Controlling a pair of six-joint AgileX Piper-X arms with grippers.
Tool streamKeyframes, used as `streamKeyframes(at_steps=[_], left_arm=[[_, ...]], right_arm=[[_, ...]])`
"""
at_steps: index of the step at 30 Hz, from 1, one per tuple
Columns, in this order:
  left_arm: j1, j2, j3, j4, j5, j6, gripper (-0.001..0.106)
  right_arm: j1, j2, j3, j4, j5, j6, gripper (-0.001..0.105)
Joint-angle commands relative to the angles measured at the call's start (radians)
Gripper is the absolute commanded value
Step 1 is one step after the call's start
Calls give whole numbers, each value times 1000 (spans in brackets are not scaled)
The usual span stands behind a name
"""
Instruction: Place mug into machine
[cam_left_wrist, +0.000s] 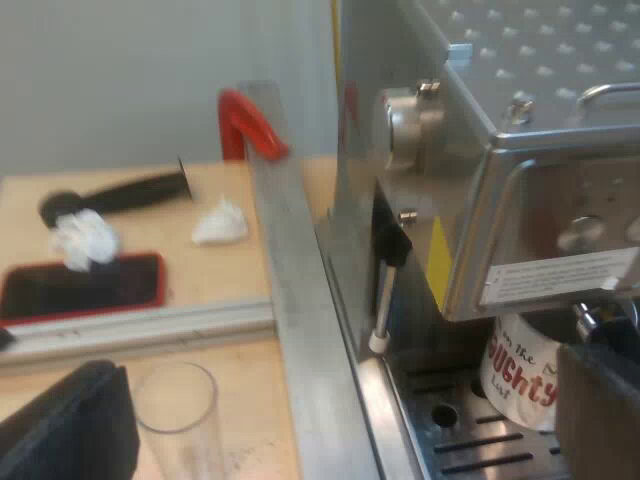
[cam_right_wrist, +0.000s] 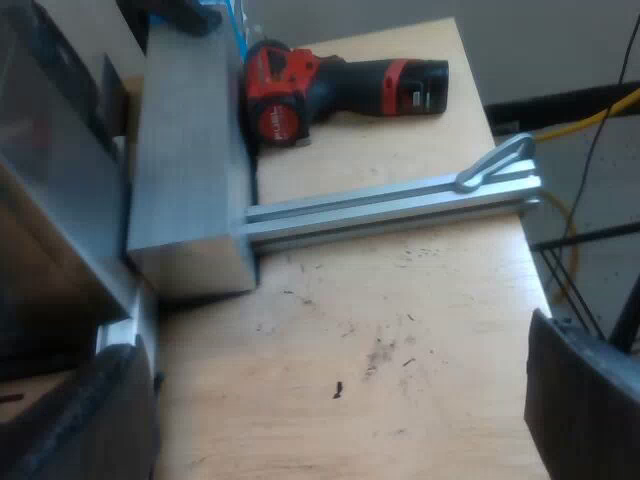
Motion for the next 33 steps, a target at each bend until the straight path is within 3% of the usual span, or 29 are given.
streamKeyframes(at_steps=[1, 20, 26, 33], left_arm=[[-1, -68, -10, 32, -19, 16, 87], [-4, -569, -10, 236, -31, 22, 87], [-4, -566, -37, 382, -10, 24, 87], [-4, -563, 3, 325, -16, 24, 87]], right_arm=[[-5, -67, 22, 11, -17, -24, 77], [3, -566, 141, 310, -66, -36, 77], [5, -626, 121, 384, -91, -45, 77], [5, -631, 150, 345, -123, -50, 77]])
